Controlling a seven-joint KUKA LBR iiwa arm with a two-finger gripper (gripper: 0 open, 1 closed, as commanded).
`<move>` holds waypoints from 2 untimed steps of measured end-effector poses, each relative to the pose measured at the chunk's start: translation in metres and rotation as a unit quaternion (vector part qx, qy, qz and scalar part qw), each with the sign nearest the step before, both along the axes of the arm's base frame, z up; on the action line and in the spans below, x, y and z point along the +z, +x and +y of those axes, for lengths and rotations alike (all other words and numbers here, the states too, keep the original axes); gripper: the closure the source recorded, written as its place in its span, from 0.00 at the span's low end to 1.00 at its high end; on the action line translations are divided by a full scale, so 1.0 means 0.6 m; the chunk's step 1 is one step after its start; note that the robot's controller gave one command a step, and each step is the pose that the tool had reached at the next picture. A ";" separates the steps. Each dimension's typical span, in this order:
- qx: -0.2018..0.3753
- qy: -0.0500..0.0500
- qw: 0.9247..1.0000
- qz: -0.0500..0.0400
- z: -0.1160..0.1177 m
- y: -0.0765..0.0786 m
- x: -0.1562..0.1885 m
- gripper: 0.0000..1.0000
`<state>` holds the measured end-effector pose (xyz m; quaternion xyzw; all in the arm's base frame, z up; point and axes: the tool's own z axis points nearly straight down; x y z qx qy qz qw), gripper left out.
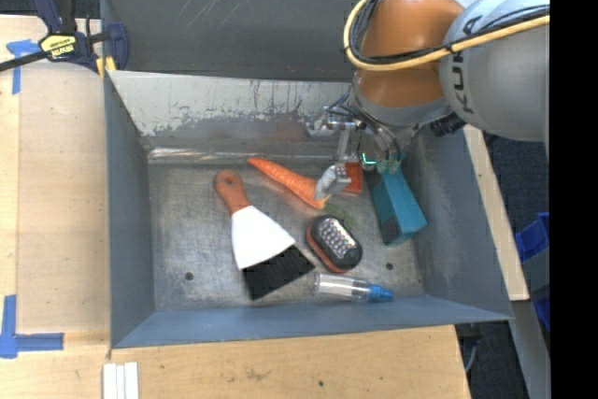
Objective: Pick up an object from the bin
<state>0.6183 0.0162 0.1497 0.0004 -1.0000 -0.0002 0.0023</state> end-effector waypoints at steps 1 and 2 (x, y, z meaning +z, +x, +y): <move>0.000 0.000 1.000 -0.004 0.000 0.003 0.008 0.00; -0.109 -0.001 0.994 -0.006 0.061 -0.030 -0.114 1.00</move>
Offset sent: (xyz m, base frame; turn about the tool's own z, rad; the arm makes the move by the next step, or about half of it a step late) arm -0.0233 0.0388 -0.0797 0.2208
